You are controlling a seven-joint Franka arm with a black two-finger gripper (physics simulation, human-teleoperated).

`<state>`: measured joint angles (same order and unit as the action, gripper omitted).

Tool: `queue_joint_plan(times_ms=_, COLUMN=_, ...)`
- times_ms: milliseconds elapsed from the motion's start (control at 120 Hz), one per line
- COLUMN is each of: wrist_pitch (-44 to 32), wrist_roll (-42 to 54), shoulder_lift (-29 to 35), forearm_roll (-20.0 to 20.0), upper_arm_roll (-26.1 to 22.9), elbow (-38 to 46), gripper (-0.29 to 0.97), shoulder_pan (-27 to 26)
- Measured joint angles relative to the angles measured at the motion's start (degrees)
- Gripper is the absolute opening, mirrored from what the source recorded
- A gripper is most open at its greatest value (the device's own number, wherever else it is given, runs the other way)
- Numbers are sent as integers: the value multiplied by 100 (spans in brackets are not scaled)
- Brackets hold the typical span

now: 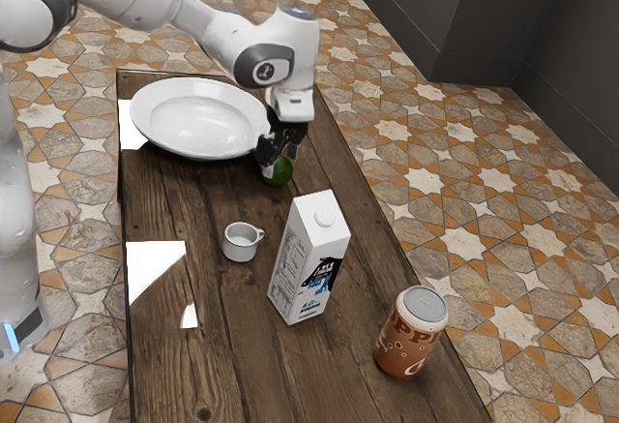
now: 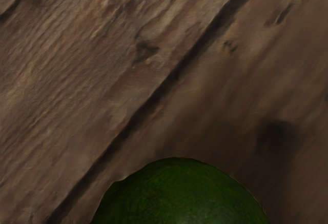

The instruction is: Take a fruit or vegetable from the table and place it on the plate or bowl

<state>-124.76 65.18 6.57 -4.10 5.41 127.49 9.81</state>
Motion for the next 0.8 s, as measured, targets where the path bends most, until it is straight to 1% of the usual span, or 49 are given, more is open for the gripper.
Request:
queue_joint_plan(times_ms=167, wrist_pitch=-175, wrist_roll=26, shoulder_lift=2, forearm_roll=-91, upper_arm_roll=13, elbow=185, gripper=68, shoulder_pan=24)
queue_joint_plan(times_ms=183, wrist_pitch=-189, wrist_roll=28, shoulder_lift=-1, forearm_roll=-109, upper_arm_roll=15, elbow=189, gripper=66, shoulder_pan=22)
queue_joint_plan(times_ms=275, wrist_pitch=-295, wrist_roll=34, shoulder_lift=-7, forearm_roll=-344, upper_arm_roll=42, elbow=198, gripper=47, shoulder_pan=62)
queue_joint_plan(times_ms=317, wrist_pitch=-350, wrist_roll=33, shoulder_lift=-6, forearm_roll=-407, upper_arm_roll=45, elbow=199, gripper=41, shoulder_pan=76)
queue_joint_plan(times_ms=450, wrist_pitch=-502, wrist_roll=17, shoulder_lift=84, forearm_roll=-473, upper_arm_roll=47, elbow=181, gripper=36, shoulder_pan=19)
queue_joint_plan(times_ms=500, wrist_pitch=-541, wrist_roll=-4, shoulder_lift=309, forearm_roll=-437, upper_arm_roll=47, elbow=136, gripper=35, shoulder_pan=-11)
queue_joint_plan(times_ms=542, wrist_pitch=-550, wrist_roll=-39, shoulder_lift=623, forearm_roll=-334, upper_arm_roll=51, elbow=106, gripper=34, shoulder_pan=11)
queue_joint_plan(times_ms=583, wrist_pitch=-519, wrist_roll=-76, shoulder_lift=1022, forearm_roll=-256, upper_arm_roll=54, elbow=102, gripper=34, shoulder_pan=155)
queue_joint_plan(times_ms=625, wrist_pitch=-433, wrist_roll=-111, shoulder_lift=1378, forearm_roll=-203, upper_arm_roll=55, elbow=133, gripper=35, shoulder_pan=484)
queue_joint_plan(times_ms=675, wrist_pitch=-286, wrist_roll=-147, shoulder_lift=1663, forearm_roll=-162, upper_arm_roll=47, elbow=175, gripper=36, shoulder_pan=981)
queue_joint_plan(times_ms=725, wrist_pitch=-141, wrist_roll=-177, shoulder_lift=1922, forearm_roll=-135, upper_arm_roll=43, elbow=317, gripper=36, shoulder_pan=1349)
queue_joint_plan(times_ms=800, wrist_pitch=19, wrist_roll=-220, shoulder_lift=2298, forearm_roll=-114, upper_arm_roll=-5, elbow=730, gripper=36, shoulder_pan=1698)
